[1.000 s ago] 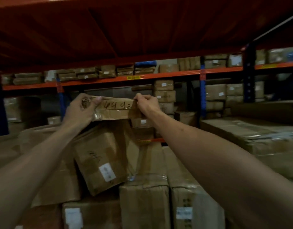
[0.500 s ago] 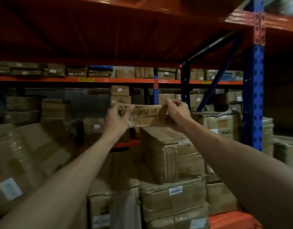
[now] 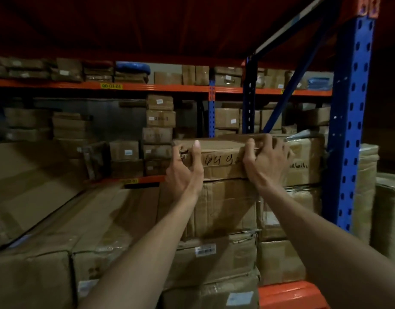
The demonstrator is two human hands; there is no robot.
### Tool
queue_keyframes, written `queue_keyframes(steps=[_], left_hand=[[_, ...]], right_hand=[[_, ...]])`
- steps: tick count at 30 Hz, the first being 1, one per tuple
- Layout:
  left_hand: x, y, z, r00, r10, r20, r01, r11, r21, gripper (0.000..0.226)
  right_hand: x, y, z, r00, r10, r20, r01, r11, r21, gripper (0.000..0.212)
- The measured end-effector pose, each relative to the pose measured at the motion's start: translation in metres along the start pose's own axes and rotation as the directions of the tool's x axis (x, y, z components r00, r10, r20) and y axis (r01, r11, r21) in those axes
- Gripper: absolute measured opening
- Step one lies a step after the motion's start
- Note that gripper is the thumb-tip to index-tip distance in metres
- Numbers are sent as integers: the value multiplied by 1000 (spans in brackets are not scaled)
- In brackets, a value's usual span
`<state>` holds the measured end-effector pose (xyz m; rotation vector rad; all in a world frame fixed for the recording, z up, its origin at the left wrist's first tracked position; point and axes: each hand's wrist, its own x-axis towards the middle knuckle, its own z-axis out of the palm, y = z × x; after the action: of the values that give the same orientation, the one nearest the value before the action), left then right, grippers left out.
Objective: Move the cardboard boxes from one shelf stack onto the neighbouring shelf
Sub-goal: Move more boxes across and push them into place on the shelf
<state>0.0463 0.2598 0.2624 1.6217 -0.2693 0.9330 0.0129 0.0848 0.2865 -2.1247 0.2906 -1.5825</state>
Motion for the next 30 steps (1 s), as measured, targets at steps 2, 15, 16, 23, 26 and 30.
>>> queue_keyframes(steps=[2,15,16,23,26,30], left_hand=[[-2,-2,3,990,88,-108,-76,991,112,62],[-4,-4,2,973,205,-104,-186,968,169,47],[-4,-4,1,979,191,-71,-179,971,157,49],[9,-8,-55,871,-179,457,75,968,238,78],[21,-22,-97,881,-206,427,68,946,317,90],[43,-46,-171,998,-28,49,0,863,505,90]], right_hand=[[-2,14,10,999,40,20,-43,982,186,34],[-9,21,27,993,117,-1,-108,923,370,29],[-10,20,25,994,109,11,-106,928,358,30],[-10,-13,-1,997,64,46,-70,988,141,46],[-14,-56,-11,993,-110,52,104,989,103,49],[-27,-131,-1,883,-449,136,437,893,111,46]])
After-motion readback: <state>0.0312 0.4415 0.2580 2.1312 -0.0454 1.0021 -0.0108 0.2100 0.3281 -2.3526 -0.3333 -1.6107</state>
